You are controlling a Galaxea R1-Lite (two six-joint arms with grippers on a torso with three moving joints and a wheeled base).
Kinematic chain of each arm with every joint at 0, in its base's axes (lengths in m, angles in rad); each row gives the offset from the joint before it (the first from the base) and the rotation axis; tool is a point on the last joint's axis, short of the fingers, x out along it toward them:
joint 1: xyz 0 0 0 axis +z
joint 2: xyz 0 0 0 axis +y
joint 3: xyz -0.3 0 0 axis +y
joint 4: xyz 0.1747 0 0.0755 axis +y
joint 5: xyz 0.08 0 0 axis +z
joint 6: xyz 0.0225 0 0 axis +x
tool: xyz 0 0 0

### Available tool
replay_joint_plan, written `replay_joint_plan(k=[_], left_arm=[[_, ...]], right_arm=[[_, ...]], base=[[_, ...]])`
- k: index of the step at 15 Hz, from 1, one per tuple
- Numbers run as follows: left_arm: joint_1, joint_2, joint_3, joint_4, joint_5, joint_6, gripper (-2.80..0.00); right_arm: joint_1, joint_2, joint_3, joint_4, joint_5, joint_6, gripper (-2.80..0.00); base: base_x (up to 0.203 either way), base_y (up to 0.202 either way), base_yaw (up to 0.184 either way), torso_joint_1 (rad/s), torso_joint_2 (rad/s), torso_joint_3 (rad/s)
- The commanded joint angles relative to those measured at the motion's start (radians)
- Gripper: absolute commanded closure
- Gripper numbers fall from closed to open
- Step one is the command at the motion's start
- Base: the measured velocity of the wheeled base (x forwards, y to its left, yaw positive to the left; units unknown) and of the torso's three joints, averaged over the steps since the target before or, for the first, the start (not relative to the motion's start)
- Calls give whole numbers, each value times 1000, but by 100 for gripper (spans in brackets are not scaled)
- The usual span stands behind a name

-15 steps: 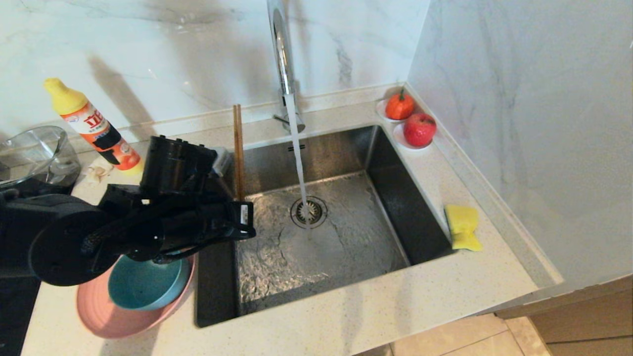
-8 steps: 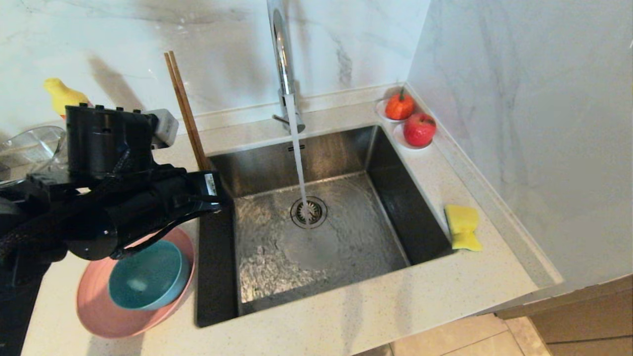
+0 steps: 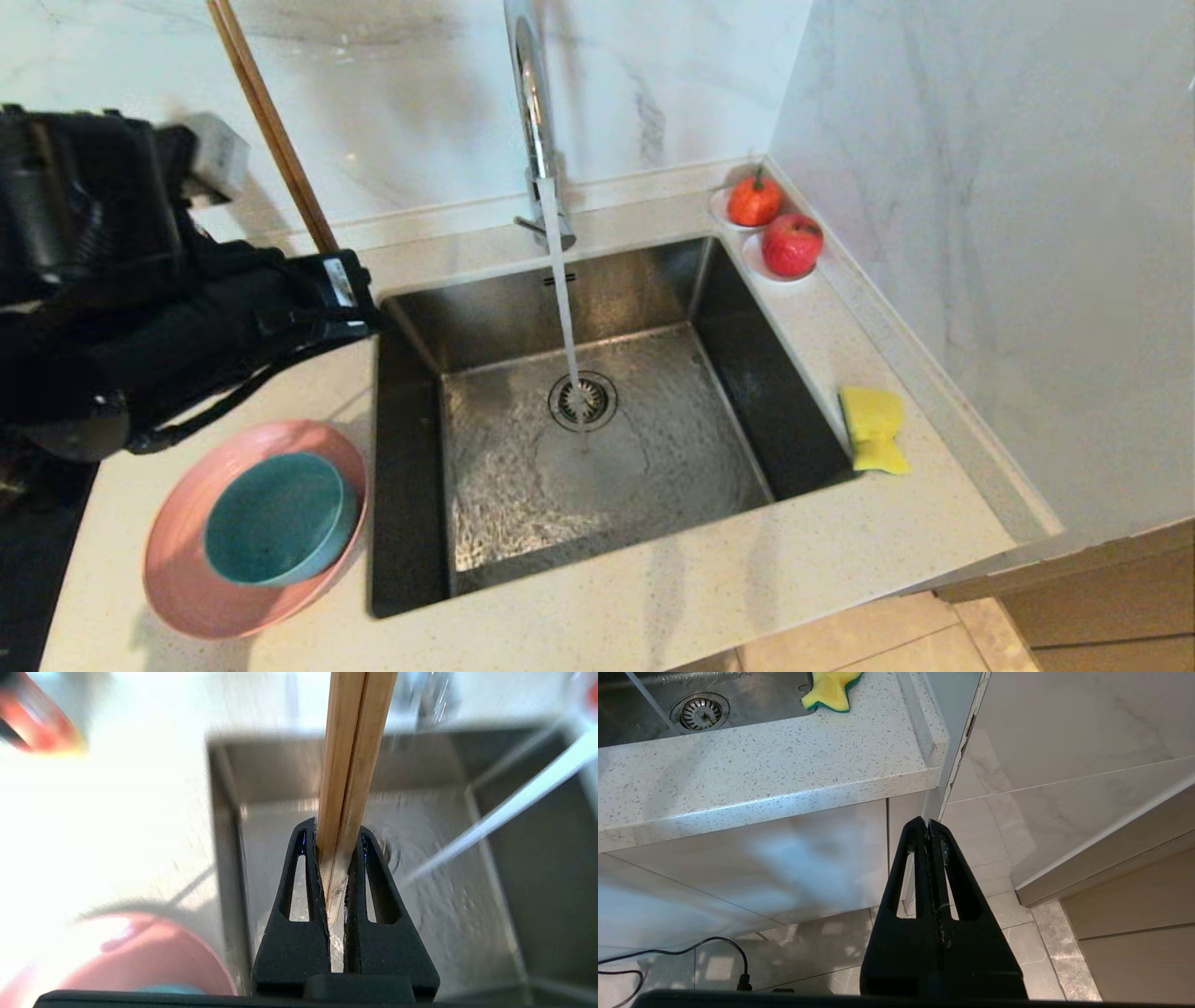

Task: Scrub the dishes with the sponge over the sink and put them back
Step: Place the chopsticks on the glass basin

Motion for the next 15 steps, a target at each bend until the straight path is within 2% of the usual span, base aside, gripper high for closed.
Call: replay_joint_plan(k=[1, 4, 7, 11, 14, 15], left_arm=[[8, -80, -91, 74, 3, 8, 0], [46, -135, -205, 175, 11, 41, 0], [105, -161, -337, 285, 88, 74, 0], [252, -98, -523, 360, 124, 109, 0], [370, -40, -570, 367, 120, 113, 0], [443, -25, -576, 363, 110, 110, 0]], right_arm=[[0, 0, 0, 0, 0, 0, 0], [0, 0, 0, 0, 0, 0, 0], [0, 0, 0, 0, 0, 0, 0], [0, 0, 0, 0, 0, 0, 0], [0, 0, 0, 0, 0, 0, 0], [0, 0, 0, 0, 0, 0, 0]], base=[[0, 0, 0, 0, 0, 0], [0, 0, 0, 0, 0, 0], [0, 0, 0, 0, 0, 0], [0, 0, 0, 0, 0, 0], [0, 0, 0, 0, 0, 0], [0, 0, 0, 0, 0, 0]])
